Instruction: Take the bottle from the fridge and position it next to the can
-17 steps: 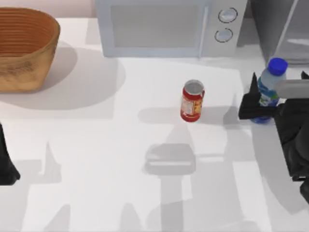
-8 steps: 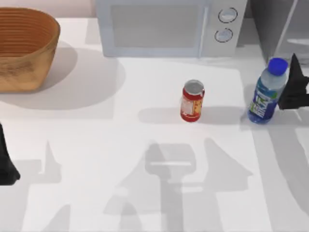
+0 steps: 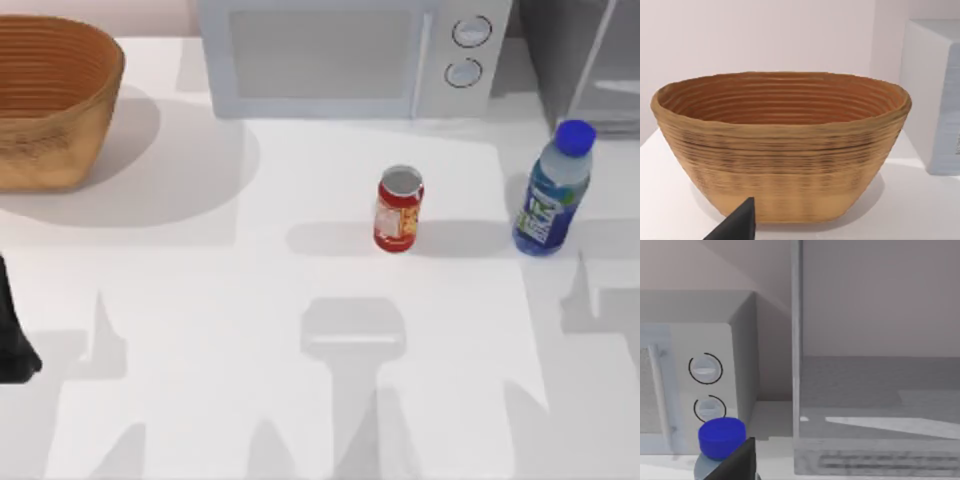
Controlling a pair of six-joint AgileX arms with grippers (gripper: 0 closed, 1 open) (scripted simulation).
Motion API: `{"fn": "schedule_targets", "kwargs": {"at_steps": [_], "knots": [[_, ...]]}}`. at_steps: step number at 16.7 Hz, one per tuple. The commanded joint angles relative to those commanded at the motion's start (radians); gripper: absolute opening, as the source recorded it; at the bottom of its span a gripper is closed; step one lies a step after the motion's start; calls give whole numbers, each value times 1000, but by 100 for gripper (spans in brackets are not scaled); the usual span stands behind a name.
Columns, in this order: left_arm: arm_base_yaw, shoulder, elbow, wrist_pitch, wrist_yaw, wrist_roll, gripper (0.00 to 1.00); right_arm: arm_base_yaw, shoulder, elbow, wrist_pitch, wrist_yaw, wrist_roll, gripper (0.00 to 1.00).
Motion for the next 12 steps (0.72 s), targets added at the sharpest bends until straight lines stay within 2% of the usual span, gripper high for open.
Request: {"fn": "schedule_targets", "kwargs": {"at_steps": [6, 12], "knots": [[0, 0, 0, 0, 0, 0, 100, -99, -414, -83, -348, -87, -5, 100], [0, 0, 0, 0, 0, 0, 100, -118, -492, -97, -417, -105, -8, 100]]}}
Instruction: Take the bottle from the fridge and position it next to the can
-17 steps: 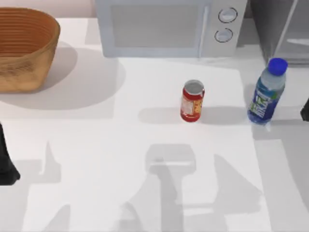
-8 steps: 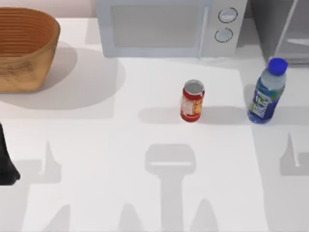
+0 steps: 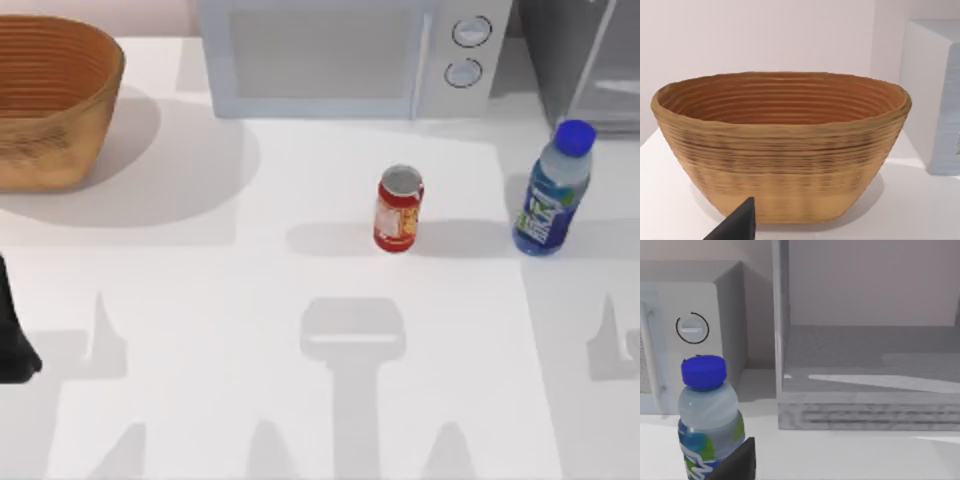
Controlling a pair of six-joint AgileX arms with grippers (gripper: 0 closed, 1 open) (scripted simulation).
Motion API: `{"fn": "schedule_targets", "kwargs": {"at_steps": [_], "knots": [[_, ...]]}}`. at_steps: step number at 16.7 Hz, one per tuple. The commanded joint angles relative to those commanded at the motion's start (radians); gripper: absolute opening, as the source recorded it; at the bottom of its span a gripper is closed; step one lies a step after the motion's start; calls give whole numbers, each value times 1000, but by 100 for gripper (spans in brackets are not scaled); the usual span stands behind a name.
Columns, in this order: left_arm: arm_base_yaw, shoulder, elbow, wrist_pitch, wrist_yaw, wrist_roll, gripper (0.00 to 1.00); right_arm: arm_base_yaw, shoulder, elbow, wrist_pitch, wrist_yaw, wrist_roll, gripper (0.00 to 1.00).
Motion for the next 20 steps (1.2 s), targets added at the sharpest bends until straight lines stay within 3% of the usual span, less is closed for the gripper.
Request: {"fn": "schedule_targets", "kwargs": {"at_steps": [4, 8, 20], "knots": [[0, 0, 0, 0, 0, 0, 100, 2, -8, 13, -11, 2, 0, 100], [0, 0, 0, 0, 0, 0, 100, -2, -115, 103, -161, 5, -1, 100], [0, 0, 0, 0, 0, 0, 100, -1, -645, 535, -1192, -1, -5, 100]]}}
